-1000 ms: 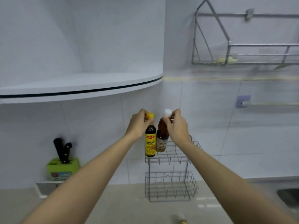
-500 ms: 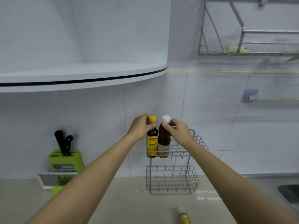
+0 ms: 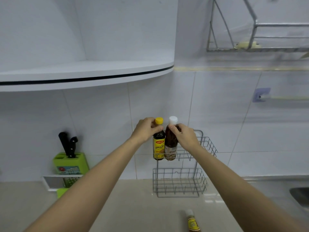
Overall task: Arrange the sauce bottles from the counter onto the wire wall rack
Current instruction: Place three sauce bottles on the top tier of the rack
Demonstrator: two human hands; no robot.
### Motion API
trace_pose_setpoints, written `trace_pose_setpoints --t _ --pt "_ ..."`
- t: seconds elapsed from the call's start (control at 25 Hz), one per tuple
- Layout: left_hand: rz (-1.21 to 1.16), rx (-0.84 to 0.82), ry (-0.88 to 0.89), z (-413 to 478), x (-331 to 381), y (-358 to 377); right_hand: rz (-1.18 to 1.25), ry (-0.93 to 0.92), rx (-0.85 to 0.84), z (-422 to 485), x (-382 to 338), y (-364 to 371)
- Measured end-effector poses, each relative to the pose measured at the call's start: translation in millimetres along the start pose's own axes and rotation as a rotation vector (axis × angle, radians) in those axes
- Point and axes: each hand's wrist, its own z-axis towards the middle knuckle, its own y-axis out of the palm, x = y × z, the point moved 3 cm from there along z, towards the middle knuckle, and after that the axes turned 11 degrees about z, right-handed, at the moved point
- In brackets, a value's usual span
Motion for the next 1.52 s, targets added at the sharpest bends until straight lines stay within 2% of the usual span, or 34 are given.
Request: trace_pose_setpoints --t 0.12,0.16,0.24,0.28,0.32,0.48,0.56,0.64,0.72,1.0,1.12,1.32,1.44,1.52 --pt "-0.034 -0.115 -0.093 -5 -9 5 0.082 0.041 -0.071 -5 2 -4" --pt "-0.048 -0.201 -0.131 -11 -15 11 0.128 0.037 -0.032 -11 3 -9" --pt "-0.029 -0.340 -0.196 -27 -29 27 0.118 -0.064 0.170 -29 16 -25" --pt "-0.027 -0.371 -0.223 -34 -37 36 0.062 -0.136 0.252 -42 27 -32" --pt "-0.049 -0.383 -0.248 -36 -47 42 0.004 -0.184 0.261 -56 40 -32" --pt "-0.192 -0.393 -0.191 -40 -49 61 -0.191 -0.062 -0.044 -114 121 -1" --pt "-0.233 -0.348 -0.131 -40 -40 66 -0.350 0.151 -0.257 -136 168 20" --pt "-0.226 -0.258 -0.118 -38 -39 69 -0.468 0.467 -0.460 -157 204 35" --pt "-0.190 -0.182 -0.140 -34 -45 70 -0.426 0.623 -0.513 -171 218 44" --pt "-0.174 -0.138 -0.148 -33 -52 75 -0.426 0.682 -0.651 -176 225 58" --pt "-0.187 -0.138 -0.152 -33 -52 74 -0.375 0.737 -0.636 -178 223 64" --pt "-0.181 -0.154 -0.151 -35 -51 75 -0.221 0.846 -0.507 -187 229 76" --pt "-0.180 -0.159 -0.158 -35 -52 75 -0.153 0.788 -0.412 -182 222 63" --pt "-0.163 -0.152 -0.140 -38 -53 73 -0.013 0.722 -0.325 -174 210 49"
